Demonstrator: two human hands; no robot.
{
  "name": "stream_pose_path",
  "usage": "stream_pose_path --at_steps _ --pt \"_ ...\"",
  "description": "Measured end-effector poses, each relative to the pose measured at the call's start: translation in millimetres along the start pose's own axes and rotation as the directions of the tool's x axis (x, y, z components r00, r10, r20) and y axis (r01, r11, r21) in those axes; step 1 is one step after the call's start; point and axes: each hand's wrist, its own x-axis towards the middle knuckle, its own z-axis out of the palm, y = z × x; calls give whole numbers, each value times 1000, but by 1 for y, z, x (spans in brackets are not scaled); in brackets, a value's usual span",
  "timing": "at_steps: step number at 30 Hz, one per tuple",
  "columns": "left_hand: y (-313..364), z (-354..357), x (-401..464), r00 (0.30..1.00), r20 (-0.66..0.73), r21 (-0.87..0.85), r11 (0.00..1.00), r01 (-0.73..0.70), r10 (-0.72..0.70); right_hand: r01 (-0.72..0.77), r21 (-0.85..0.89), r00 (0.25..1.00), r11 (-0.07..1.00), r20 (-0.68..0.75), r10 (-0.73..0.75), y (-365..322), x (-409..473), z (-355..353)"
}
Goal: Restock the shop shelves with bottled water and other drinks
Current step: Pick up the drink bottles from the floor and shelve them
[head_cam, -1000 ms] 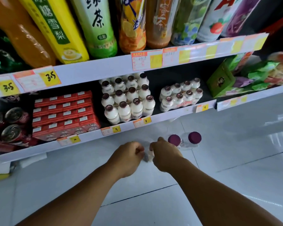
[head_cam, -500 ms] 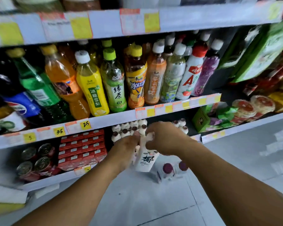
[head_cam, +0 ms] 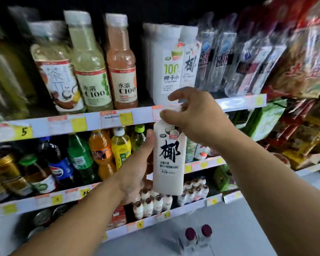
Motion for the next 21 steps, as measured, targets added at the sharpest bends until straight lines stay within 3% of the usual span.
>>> stream_pose_path --at_steps 3,11,21 --pt "22 -1 -15 998 19 26 997 -66 66 -8 104 999 995 -42 13 -18 3 -4" --pt "62 -18 -49 975 -132 26 984 -175 177 32 307 999 951 -29 -24 -68 12 0" --pt "82 -47 -84 938 -254 27 972 -234 234 130 414 991 901 -34 -127 -102 17 35"
